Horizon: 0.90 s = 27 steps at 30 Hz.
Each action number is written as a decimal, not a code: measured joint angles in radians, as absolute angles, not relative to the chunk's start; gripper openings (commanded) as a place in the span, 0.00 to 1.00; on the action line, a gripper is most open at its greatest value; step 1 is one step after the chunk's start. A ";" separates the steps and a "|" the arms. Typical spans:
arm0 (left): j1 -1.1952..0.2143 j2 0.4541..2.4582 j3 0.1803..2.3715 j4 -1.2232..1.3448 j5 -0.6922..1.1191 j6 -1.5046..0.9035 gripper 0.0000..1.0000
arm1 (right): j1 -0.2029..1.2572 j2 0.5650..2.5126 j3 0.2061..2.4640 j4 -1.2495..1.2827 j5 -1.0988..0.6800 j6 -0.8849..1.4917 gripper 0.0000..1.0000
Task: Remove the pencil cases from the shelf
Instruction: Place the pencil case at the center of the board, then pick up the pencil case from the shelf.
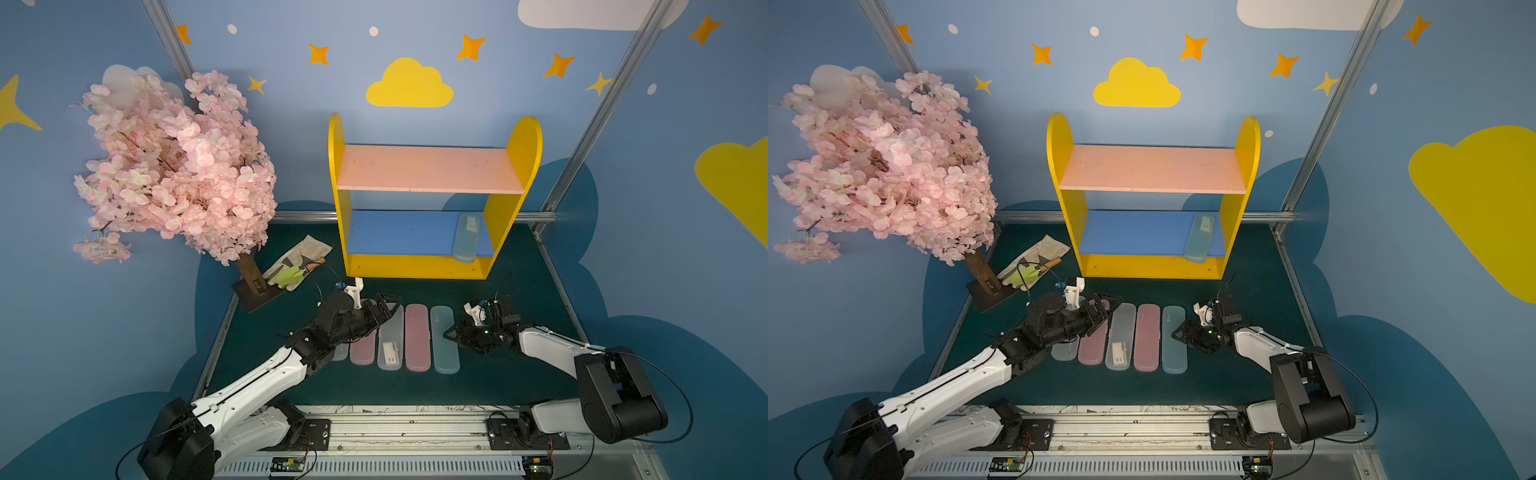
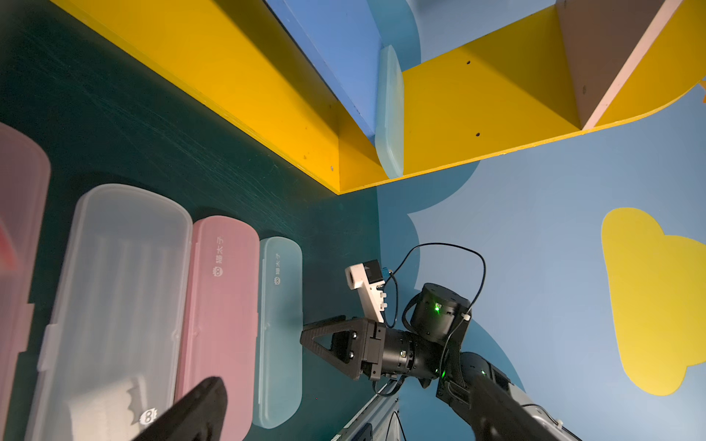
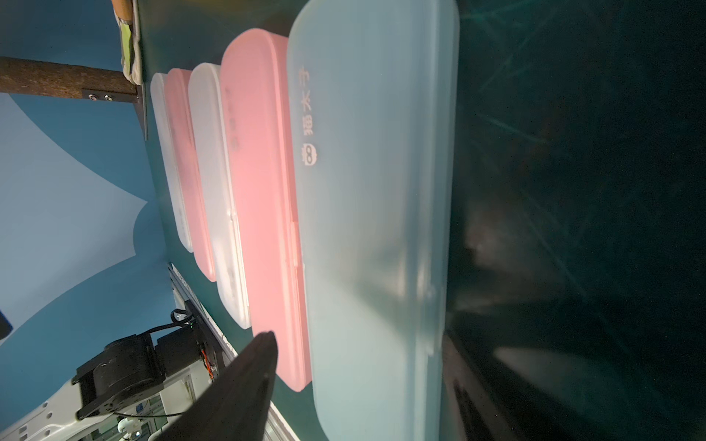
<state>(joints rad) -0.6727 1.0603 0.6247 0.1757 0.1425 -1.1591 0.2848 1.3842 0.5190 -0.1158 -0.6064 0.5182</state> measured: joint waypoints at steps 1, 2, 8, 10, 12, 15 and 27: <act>-0.676 1.068 0.629 0.184 0.142 -1.159 1.00 | 0.285 1.383 0.519 -0.118 -0.606 0.518 0.73; -0.680 1.076 0.635 0.189 0.142 -1.159 1.00 | 0.285 1.379 0.519 -0.122 -0.607 0.518 0.73; -0.704 1.146 0.686 0.211 0.147 -1.159 1.00 | 0.285 1.363 0.519 -0.137 -0.607 0.520 0.73; -0.710 1.174 0.706 0.222 0.150 -1.159 1.00 | 0.285 1.346 0.519 -0.150 -0.600 0.519 0.75; -0.714 1.208 0.733 0.231 0.153 -1.159 1.00 | 0.285 1.320 0.519 -0.173 -0.579 0.519 0.89; -0.722 1.274 0.791 0.233 0.153 -1.162 1.00 | 0.285 1.250 0.520 -0.219 -0.525 0.514 0.97; -0.749 1.671 1.068 0.327 0.134 -1.208 0.98 | 0.284 0.777 0.483 -0.322 -0.244 0.499 0.99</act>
<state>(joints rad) -0.7490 1.6707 1.0679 0.3275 0.1341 -1.2083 0.2840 0.7773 0.4831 -0.3222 -0.2436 0.4988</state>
